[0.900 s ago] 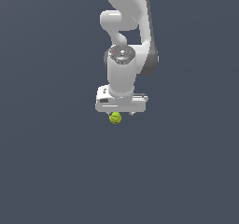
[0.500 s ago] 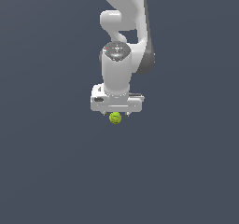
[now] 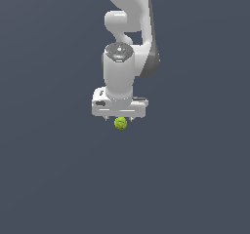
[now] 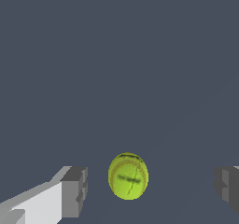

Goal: Pick up the object and move it to a goal position.

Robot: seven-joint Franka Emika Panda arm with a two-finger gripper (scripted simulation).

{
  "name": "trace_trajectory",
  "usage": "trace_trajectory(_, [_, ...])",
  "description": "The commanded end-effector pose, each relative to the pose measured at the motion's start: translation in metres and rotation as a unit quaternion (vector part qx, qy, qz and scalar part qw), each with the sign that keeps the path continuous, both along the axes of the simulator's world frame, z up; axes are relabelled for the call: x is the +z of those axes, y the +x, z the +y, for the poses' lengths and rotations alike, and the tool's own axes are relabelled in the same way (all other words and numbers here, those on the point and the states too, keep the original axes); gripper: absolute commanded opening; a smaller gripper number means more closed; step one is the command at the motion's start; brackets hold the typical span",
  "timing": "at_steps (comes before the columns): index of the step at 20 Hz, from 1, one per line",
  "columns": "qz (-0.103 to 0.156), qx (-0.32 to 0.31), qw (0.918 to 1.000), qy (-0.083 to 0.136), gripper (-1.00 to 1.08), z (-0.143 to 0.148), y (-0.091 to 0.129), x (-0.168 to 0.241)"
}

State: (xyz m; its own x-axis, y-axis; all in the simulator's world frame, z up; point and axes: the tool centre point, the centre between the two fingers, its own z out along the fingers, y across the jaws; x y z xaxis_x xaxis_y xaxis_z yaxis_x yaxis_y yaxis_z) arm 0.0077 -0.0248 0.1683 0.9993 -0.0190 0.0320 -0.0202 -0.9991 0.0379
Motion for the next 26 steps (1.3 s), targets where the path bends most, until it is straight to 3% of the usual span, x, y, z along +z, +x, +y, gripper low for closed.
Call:
trace_trajectory(1, [0.002,0.001,1.0,0.002,1.0,0.0,-0.005,-0.007])
trace_trajectory(15, [0.014,0.005,0.9997,0.017,1.0,0.002,-0.059,-0.069])
trace_trajectory(26, [0.016,0.006,0.9997,0.019,1.0,0.002,-0.066,-0.081])
